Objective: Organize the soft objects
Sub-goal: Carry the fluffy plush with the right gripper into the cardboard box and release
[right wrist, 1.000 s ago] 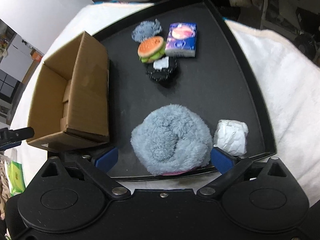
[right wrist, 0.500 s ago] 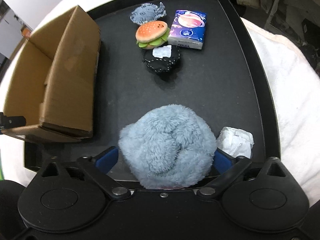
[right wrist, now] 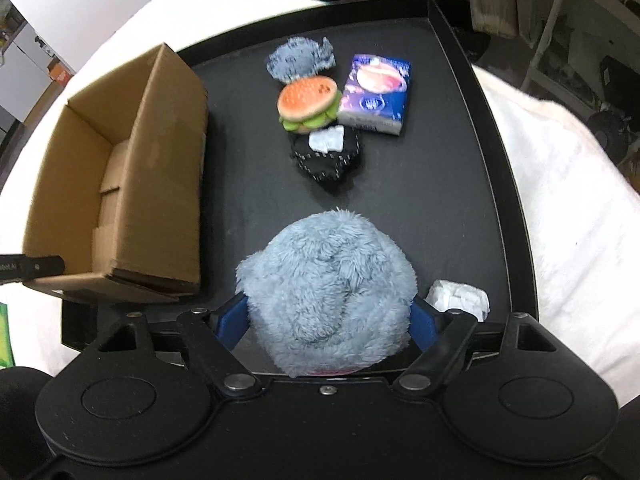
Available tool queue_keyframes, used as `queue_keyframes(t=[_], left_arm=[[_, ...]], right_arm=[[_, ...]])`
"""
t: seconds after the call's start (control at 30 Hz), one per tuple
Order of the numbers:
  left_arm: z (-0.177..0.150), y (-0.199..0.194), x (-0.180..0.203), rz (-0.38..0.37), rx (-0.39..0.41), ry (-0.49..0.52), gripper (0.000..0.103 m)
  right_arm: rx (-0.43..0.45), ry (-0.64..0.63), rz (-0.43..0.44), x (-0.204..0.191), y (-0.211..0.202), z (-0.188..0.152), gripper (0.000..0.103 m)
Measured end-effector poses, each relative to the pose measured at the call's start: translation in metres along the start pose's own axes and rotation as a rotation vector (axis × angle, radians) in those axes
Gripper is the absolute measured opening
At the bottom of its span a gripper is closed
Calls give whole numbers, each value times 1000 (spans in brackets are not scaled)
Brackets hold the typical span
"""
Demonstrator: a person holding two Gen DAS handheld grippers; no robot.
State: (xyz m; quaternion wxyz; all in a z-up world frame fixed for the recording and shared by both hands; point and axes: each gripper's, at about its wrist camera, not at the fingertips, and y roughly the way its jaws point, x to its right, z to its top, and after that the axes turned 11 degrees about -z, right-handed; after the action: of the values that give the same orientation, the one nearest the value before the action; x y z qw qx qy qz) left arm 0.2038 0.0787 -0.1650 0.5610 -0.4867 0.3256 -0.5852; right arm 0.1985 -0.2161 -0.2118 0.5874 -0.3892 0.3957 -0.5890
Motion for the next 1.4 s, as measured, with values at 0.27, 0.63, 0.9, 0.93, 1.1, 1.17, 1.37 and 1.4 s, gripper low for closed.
queue_keyframes(t=[0.27, 0.63, 0.9, 0.93, 1.1, 1.17, 1.37, 1.4], left_arm=[[-5, -9, -1, -19, 23, 11, 10], [-16, -14, -4, -34, 19, 15, 10], [-14, -14, -4, -55, -10, -5, 11], [-14, -14, -4, -54, -11, -5, 11], [-13, -15, -7, -60, -5, -14, 11], [-12, -16, -7, -62, -1, -12, 11], [-10, -15, -6, -68, 14, -14, 11], [-9, -14, -7, -67, 18, -20, 11]], right_arm=[[54, -7, 10, -6, -20, 6, 78], [130, 1, 7, -9, -37, 6, 78], [176, -22, 4, -20, -56, 14, 78], [182, -25, 4, -22, -58, 15, 78], [207, -47, 7, -31, -65, 22, 78], [215, -59, 7, -36, -67, 24, 78], [234, -89, 4, -51, -73, 32, 78], [238, -92, 4, -54, -74, 33, 78]])
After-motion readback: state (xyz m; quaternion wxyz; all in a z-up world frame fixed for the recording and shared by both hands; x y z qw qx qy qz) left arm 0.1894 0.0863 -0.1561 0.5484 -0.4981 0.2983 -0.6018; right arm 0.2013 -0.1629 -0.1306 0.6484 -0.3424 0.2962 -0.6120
